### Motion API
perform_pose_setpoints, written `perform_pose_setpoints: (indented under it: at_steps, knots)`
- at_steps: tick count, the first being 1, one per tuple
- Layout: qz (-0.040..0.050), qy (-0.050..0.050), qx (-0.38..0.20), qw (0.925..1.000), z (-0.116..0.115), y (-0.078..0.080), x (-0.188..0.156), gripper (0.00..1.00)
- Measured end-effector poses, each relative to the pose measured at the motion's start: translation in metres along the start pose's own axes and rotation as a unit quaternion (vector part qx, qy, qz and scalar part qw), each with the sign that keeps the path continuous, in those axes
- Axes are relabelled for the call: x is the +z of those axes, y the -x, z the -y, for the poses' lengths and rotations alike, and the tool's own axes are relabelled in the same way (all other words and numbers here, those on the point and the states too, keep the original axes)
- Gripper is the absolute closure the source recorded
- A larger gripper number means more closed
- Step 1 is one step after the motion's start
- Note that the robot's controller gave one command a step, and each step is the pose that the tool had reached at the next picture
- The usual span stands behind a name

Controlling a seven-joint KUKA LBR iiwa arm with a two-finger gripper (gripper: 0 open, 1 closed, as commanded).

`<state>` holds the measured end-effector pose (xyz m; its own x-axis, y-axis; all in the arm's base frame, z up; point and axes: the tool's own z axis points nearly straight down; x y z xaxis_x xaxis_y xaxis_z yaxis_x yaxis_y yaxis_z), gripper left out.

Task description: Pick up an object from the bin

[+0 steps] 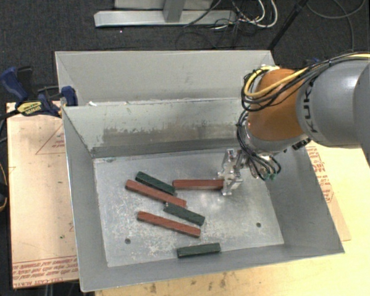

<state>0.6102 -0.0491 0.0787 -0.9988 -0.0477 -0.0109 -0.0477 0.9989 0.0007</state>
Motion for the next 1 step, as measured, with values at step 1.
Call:
perform_pose_setpoints:
  at_steps: [1]
  knots:
    - [-0.001,0.0,0.0,1.0,-0.0002,-0.0005,-0.0019,1.0]
